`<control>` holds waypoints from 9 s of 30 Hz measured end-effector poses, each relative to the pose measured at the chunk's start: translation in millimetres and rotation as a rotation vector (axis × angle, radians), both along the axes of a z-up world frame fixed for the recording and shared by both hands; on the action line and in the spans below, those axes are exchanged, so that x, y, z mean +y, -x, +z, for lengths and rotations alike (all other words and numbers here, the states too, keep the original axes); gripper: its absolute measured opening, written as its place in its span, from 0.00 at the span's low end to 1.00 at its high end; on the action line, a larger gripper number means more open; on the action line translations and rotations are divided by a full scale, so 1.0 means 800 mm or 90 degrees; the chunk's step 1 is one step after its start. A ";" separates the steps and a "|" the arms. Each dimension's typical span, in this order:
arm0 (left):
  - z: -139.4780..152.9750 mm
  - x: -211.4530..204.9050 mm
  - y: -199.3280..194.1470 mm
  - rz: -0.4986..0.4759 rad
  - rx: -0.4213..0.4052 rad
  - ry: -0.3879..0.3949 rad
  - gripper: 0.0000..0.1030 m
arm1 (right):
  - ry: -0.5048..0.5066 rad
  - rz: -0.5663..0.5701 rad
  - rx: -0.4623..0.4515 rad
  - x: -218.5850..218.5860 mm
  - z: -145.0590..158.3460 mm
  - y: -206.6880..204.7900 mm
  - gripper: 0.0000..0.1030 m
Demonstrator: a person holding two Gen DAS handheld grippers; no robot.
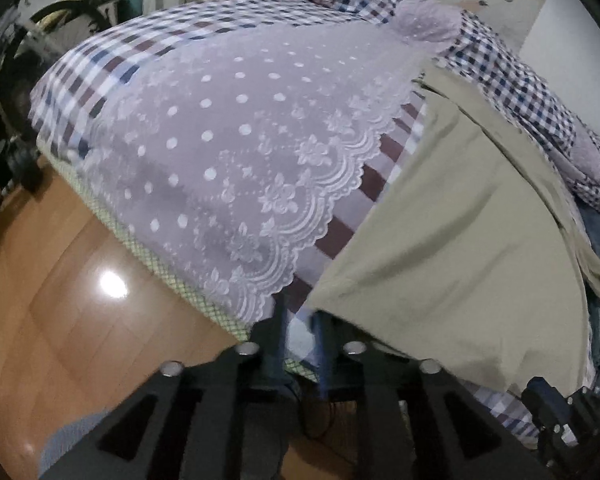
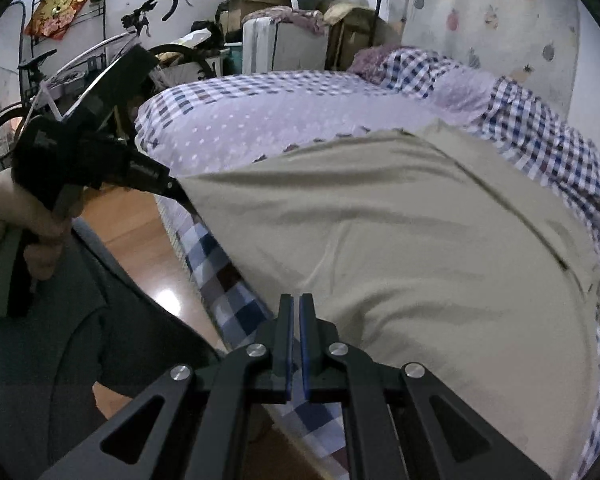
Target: Fold clothes
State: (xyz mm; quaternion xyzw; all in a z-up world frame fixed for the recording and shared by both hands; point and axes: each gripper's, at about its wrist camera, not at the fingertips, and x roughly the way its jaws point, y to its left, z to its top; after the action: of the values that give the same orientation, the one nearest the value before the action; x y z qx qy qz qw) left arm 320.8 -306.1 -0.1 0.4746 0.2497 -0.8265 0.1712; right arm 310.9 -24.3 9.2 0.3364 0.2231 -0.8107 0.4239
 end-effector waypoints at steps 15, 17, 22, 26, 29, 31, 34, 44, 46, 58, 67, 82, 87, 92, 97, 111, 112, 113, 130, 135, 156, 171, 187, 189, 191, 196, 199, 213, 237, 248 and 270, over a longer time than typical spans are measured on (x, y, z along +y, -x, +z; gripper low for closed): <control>0.022 -0.013 -0.037 0.099 0.052 -0.023 0.43 | 0.101 -0.111 -0.074 0.038 0.002 0.047 0.33; 0.025 -0.011 -0.037 0.095 0.069 -0.028 0.43 | 0.085 -0.113 -0.075 0.033 -0.010 0.049 0.33; 0.034 -0.008 -0.034 0.091 0.097 -0.036 0.43 | 0.046 -0.117 -0.080 0.022 -0.040 0.054 0.33; 0.045 -0.001 -0.029 0.085 0.132 -0.033 0.49 | -0.018 -0.087 -0.076 0.015 -0.055 0.043 0.32; 0.056 0.010 -0.020 0.075 0.147 -0.022 0.50 | -0.062 -0.050 -0.083 0.014 -0.055 0.032 0.32; 0.068 0.022 -0.012 0.058 0.160 -0.016 0.50 | -0.070 -0.028 -0.091 0.020 -0.048 0.028 0.31; 0.089 0.045 0.000 0.024 0.187 -0.004 0.58 | -0.035 -0.042 -0.084 0.046 -0.018 0.038 0.34; 0.183 0.177 0.044 -0.162 0.299 0.073 0.81 | 0.165 -0.241 0.016 0.210 0.117 0.099 0.61; 0.195 0.209 0.056 -0.194 0.313 0.065 0.81 | 0.194 -0.290 0.047 0.251 0.136 0.106 0.72; 0.219 0.429 0.146 -0.383 0.331 -0.086 0.81 | 0.235 -0.560 0.187 0.443 0.152 0.107 0.84; 0.210 0.618 0.204 -0.506 0.307 -0.194 0.81 | 0.292 -0.742 0.183 0.574 0.140 0.098 0.86; 0.138 0.839 0.342 -0.531 0.149 -0.528 0.81 | 0.397 -0.934 0.158 0.719 0.111 0.068 0.88; 0.121 0.867 0.372 -0.500 0.118 -0.564 0.76 | 0.406 -0.933 0.145 0.730 0.105 0.064 0.88; 0.110 0.896 0.388 -0.489 0.081 -0.528 0.44 | 0.416 -0.940 0.136 0.743 0.098 0.061 0.88; 0.104 0.900 0.397 -0.463 0.076 -0.508 0.37 | 0.420 -0.936 0.127 0.748 0.094 0.058 0.88; 0.179 0.835 0.380 -0.528 0.110 -0.414 0.01 | 0.418 -0.923 0.123 0.740 0.093 0.056 0.88; 0.190 0.825 0.380 -0.533 0.117 -0.408 0.01 | 0.415 -0.917 0.123 0.737 0.094 0.058 0.88; 0.201 0.815 0.379 -0.539 0.124 -0.402 0.01 | 0.413 -0.911 0.123 0.734 0.094 0.059 0.88; 0.336 0.588 0.398 -0.533 0.215 -0.219 0.01 | 0.389 -0.787 0.095 0.672 0.096 0.094 0.88; 0.370 0.518 0.411 -0.493 0.255 -0.187 0.01 | 0.369 -0.761 0.094 0.651 0.095 0.104 0.88; 0.382 0.264 0.492 -0.316 0.306 -0.143 0.01 | 0.211 -0.464 0.069 0.465 0.093 0.221 0.88; 0.327 0.164 0.531 -0.286 0.297 -0.195 0.01 | 0.042 -0.373 0.017 0.310 0.018 0.471 0.83; 0.184 0.066 0.565 -0.220 0.177 -0.191 0.01 | -0.047 -0.405 -0.009 0.298 -0.030 0.534 0.32; 0.164 0.050 0.566 -0.214 0.167 -0.178 0.01 | -0.046 -0.408 -0.008 0.297 -0.030 0.533 0.32; 0.143 0.032 0.569 -0.206 0.151 -0.157 0.01 | -0.044 -0.412 -0.006 0.296 -0.031 0.530 0.32; 0.106 -0.031 0.563 -0.113 0.111 -0.126 0.03 | -0.047 -0.418 0.002 0.293 -0.031 0.525 0.32; 0.101 -0.033 0.548 -0.118 0.117 -0.142 0.09 | -0.049 -0.422 0.004 0.293 -0.030 0.524 0.32; 0.087 0.000 0.386 -0.046 0.343 -0.318 0.83 | 0.025 -0.374 -0.069 0.227 0.032 0.501 0.56; 0.015 -0.089 0.372 0.082 0.327 -0.462 0.84 | 0.057 -0.198 -0.271 -0.155 -0.006 0.610 0.40; 0.010 -0.102 0.355 0.084 0.329 -0.477 0.84 | 0.037 0.025 -0.191 -0.220 0.055 0.511 0.22; 0.007 -0.133 0.338 0.111 0.347 -0.504 0.84 | -0.238 -0.027 -0.057 -0.333 0.036 0.532 0.47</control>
State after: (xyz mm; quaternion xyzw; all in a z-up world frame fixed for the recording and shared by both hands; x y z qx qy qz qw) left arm 50.1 -412.6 5.8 0.2471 0.6196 -0.7445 -0.0256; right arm -114.8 -290.8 37.8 0.4499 0.3434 -0.7480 0.3467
